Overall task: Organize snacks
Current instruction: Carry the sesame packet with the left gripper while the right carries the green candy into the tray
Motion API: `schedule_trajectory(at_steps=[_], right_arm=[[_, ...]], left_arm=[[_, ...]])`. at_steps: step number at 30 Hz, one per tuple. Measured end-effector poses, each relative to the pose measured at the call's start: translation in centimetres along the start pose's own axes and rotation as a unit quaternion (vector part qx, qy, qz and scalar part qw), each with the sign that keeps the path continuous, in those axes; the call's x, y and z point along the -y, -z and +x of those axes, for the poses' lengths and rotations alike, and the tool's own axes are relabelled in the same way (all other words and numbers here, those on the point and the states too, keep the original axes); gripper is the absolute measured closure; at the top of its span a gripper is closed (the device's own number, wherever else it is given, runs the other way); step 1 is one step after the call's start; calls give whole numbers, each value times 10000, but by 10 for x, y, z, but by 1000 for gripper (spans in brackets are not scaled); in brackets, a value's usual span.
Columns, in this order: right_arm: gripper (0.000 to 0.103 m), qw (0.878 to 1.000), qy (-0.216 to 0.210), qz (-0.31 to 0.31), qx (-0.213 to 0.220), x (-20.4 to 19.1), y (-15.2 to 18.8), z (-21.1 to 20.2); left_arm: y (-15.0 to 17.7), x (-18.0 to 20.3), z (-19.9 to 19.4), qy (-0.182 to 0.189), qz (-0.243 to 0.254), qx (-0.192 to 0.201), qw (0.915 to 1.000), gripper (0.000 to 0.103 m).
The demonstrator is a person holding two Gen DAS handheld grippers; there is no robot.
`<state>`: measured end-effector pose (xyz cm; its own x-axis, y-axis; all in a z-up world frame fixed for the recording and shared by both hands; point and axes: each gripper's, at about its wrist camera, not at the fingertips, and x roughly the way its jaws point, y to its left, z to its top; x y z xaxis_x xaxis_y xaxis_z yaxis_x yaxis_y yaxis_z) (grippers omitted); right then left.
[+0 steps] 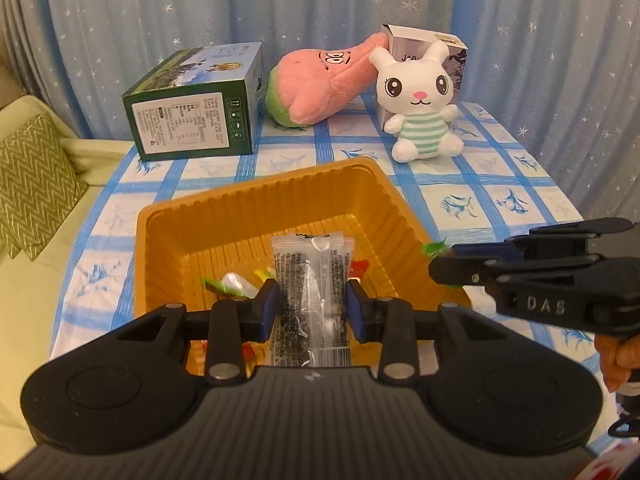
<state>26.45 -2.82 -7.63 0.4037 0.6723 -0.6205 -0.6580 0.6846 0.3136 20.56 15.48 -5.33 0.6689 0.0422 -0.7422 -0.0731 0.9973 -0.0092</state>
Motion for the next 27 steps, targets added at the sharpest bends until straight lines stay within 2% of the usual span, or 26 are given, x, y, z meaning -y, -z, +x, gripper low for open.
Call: schedule_trajectory(at_steps=[15, 27], right_arm=[[82, 9992, 365, 129, 44, 2, -22, 33], [82, 9975, 603, 359, 62, 9, -25, 38]], left_arm=[[-39, -17, 67, 197, 549, -191, 9981, 69], [-46, -13, 114, 294, 761, -488, 9955, 68]])
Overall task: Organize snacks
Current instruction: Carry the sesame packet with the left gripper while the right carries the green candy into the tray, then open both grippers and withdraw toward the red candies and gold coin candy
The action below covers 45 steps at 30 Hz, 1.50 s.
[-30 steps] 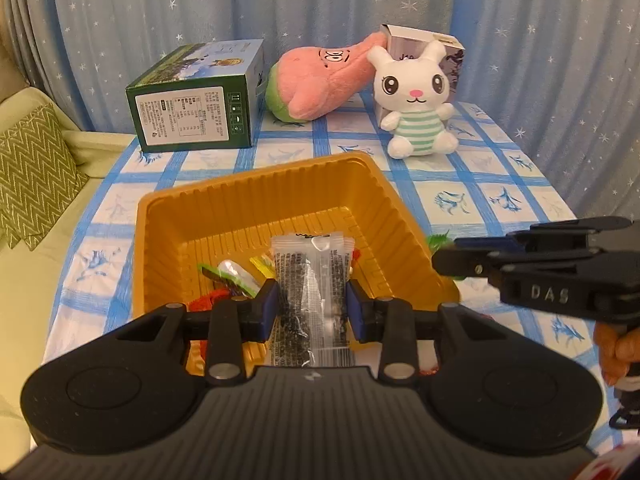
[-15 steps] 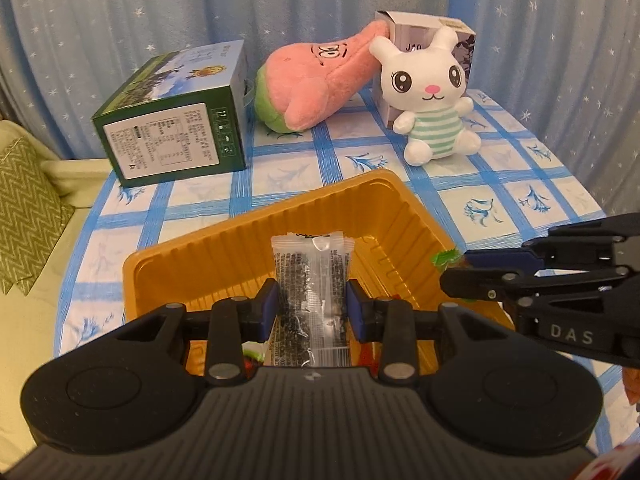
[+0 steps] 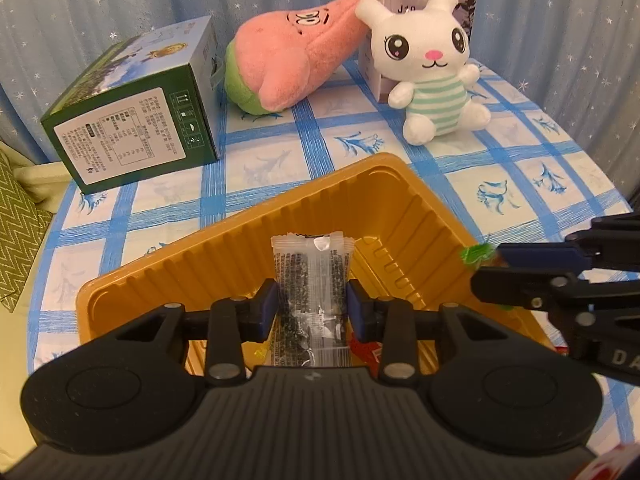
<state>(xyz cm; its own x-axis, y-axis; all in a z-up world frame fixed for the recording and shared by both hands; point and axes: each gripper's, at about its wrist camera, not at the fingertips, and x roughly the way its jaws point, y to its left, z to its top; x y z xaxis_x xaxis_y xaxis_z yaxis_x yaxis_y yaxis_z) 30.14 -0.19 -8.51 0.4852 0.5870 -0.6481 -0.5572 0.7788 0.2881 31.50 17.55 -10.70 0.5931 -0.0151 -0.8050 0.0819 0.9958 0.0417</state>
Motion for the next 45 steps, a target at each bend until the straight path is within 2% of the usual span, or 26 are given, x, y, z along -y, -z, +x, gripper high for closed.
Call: schedule_trajectory(at_steps=[10, 25, 30, 33, 35, 37, 40, 45], right_arm=[[82, 10000, 82, 18, -34, 0, -4, 5], [82, 9998, 87, -141, -147, -12, -13, 34], [82, 9998, 148, -140, -24, -15, -14, 41], [81, 9999, 121, 13, -14, -13, -15, 43], [76, 10000, 56, 69, 2, -12, -14, 41], [56, 9999, 78, 58, 28, -12, -13, 37], [47, 9999, 38, -16, 104, -14, -9, 24], [41, 9999, 2, 6, 147, -17, 1, 1]], left_arm=[[-1, -10, 3, 130, -123, -35, 9998, 69], [13, -47, -21, 23, -561, 19, 9984, 69], [20, -53, -27, -25, -650, 29, 9979, 69], [24, -57, -31, -43, -770, 13, 9970, 66], [26, -58, -34, -69, -815, 17, 9966, 65], [27, -58, -37, -99, -856, 5, 9963, 63], [30, -56, -46, -126, -897, 56, 9959, 58], [36, -49, -66, -173, -871, 155, 9959, 57]])
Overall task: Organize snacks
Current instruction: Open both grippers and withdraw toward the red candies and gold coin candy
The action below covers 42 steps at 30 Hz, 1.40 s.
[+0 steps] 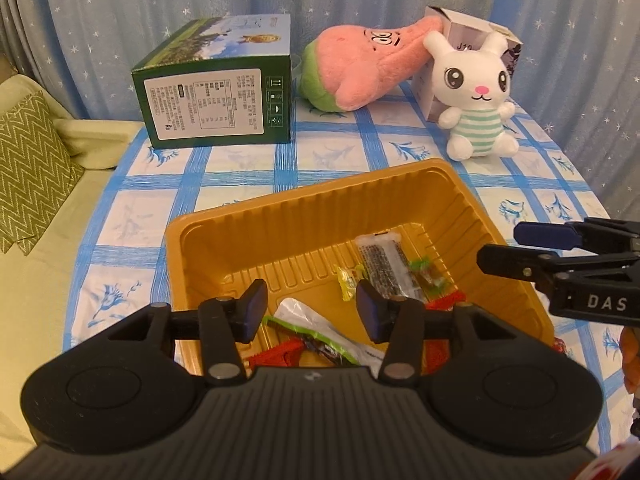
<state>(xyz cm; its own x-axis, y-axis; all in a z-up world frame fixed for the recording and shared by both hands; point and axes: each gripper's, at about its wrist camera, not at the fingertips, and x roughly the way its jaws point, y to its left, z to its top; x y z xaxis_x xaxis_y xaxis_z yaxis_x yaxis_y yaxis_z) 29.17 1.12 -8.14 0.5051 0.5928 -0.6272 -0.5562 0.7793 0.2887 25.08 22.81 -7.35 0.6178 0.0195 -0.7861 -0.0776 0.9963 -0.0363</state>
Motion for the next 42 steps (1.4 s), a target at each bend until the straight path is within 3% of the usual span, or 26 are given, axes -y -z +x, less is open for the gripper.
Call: schedule_trajectory(at_steps=[20, 42], right_arm=[[36, 9993, -75, 352, 119, 7, 52, -104], [36, 9993, 6, 140, -333, 19, 132, -186]], left_arm=[[70, 44, -86, 127, -242, 92, 9996, 53], [152, 106, -132, 207, -346, -159, 9991, 53]])
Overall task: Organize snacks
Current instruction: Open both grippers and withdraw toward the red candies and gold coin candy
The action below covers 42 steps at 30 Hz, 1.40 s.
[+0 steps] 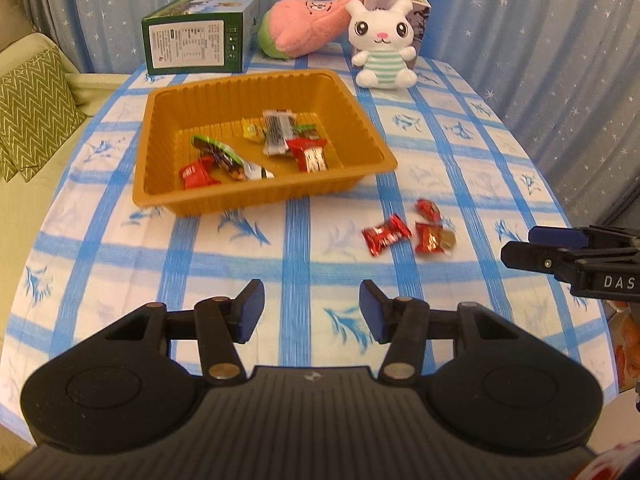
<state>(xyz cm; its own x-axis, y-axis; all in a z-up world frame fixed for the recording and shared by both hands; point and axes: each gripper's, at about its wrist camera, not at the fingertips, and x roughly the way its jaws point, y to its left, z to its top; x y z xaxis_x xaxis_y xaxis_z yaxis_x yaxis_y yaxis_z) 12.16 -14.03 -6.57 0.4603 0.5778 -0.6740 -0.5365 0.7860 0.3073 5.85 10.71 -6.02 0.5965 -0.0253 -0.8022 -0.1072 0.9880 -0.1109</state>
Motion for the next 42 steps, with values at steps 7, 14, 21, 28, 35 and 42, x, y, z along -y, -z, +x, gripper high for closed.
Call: schedule_trajectory(at_steps=[7, 14, 21, 28, 35, 42], right_arm=[[36, 9997, 27, -69, -223, 4, 21, -6], [36, 9990, 96, -205, -375, 6, 33, -5], [36, 9985, 93, -292, -452, 7, 39, -3], [36, 9974, 140, -472, -525, 8, 41, 6], [36, 9968, 230, -562, -524, 15, 38, 16], [37, 9959, 421, -688, -406, 30, 30, 33]], left_arm=[[18, 14, -3, 23, -2, -115, 9999, 53], [32, 22, -5, -6, -13, -176, 9998, 53], [39, 25, -9, -36, -72, -156, 9998, 53], [42, 21, -14, -153, -160, -99, 9997, 53], [41, 9, -17, -311, -270, -56, 9991, 53], [37, -1, -15, -416, -336, 12, 9986, 53]])
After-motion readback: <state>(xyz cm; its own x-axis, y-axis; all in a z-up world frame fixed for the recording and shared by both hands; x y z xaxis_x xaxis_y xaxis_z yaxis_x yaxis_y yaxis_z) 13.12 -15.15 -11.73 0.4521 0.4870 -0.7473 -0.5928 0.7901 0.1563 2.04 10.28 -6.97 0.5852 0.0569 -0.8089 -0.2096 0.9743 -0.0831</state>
